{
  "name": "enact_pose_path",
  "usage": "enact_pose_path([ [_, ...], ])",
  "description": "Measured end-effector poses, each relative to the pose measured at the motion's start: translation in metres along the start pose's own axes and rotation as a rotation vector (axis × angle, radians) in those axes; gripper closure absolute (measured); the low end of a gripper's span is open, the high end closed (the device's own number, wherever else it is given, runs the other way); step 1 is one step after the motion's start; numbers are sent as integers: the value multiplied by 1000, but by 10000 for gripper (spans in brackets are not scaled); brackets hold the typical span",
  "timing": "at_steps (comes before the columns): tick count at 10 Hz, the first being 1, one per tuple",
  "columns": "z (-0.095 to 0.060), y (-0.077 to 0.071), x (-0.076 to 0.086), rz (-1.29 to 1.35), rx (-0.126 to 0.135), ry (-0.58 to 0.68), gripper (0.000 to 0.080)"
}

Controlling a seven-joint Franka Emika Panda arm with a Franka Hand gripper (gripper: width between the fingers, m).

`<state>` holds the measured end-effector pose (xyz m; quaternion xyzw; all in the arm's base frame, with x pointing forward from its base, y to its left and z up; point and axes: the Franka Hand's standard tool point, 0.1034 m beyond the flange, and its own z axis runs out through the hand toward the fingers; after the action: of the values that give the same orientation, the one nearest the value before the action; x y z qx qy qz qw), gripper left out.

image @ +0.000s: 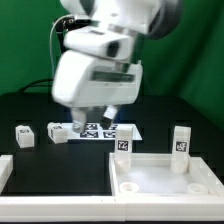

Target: Assemble square table

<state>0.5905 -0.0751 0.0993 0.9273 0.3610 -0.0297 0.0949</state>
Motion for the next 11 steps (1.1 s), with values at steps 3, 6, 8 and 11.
enact_pose_path([
  [3, 1, -3, 6, 160, 0, 21, 151],
  [6, 12, -5, -15, 140, 21, -12, 151],
  [8, 12, -21, -67, 119, 70, -70, 151],
  [11, 17, -45, -105, 197, 179, -294, 151],
])
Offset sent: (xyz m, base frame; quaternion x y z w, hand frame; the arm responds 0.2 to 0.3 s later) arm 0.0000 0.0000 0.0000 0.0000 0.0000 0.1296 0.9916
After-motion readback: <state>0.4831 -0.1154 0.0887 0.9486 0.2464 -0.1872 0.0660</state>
